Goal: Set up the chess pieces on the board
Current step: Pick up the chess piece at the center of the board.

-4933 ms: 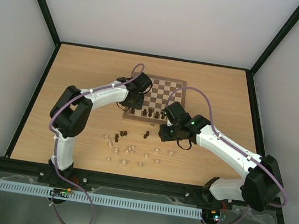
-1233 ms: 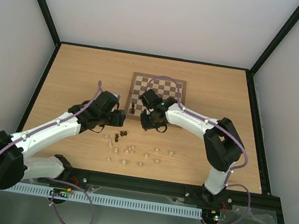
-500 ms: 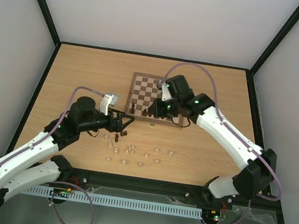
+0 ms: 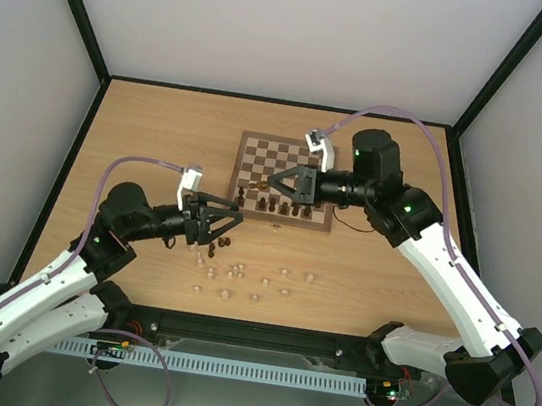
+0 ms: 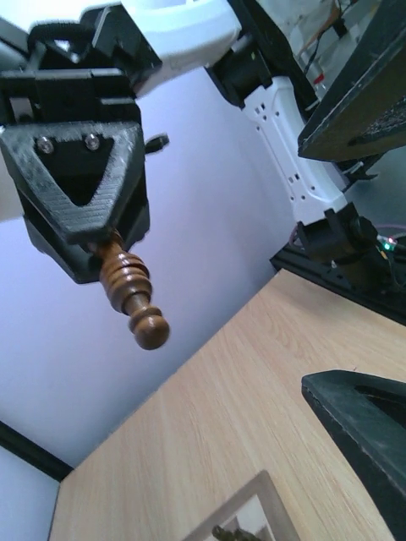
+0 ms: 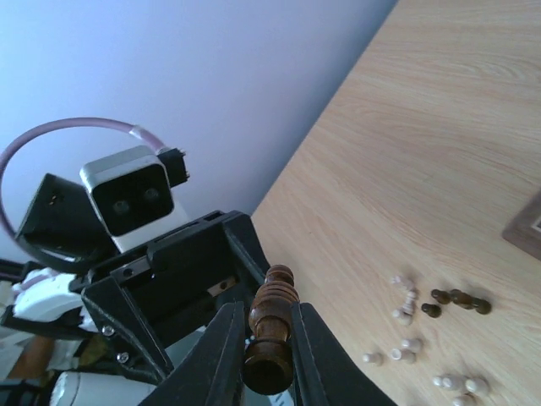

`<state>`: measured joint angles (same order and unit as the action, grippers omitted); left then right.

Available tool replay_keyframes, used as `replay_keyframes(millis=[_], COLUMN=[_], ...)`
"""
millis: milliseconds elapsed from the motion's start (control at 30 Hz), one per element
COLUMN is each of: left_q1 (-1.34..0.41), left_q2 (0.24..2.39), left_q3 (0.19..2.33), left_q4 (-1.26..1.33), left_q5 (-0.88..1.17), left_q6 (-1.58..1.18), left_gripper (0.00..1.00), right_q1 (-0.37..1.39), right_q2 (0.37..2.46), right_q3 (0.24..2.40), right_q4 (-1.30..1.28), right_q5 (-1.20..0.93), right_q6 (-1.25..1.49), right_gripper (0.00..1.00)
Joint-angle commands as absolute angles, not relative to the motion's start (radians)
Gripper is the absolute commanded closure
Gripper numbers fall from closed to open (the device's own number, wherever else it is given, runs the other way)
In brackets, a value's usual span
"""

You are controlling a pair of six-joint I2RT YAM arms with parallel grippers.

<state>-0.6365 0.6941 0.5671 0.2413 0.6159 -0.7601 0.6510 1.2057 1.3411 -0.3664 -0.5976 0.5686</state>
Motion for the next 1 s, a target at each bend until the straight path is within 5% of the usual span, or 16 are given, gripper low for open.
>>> replay_keyframes(millis=[0,967], left_q1=[-0.628,-0.555], left_q2=[0.678,0.749], left_q3=[0.562,0.528], left_q4=[0.376,0.597], left_q5=[0.682,0.754], left_q6=[-0.836,-1.01], left_gripper=[0.3,0.41], right_q1=[0.625,0.624], right_q2=[1.188,1.163], right_q3=[1.291,1.168], right_q4=[-0.268,-0.085], right_q5=[-0.784,-0.965], right_q6=[0.643,0.771], right_gripper=[0.87,0.86])
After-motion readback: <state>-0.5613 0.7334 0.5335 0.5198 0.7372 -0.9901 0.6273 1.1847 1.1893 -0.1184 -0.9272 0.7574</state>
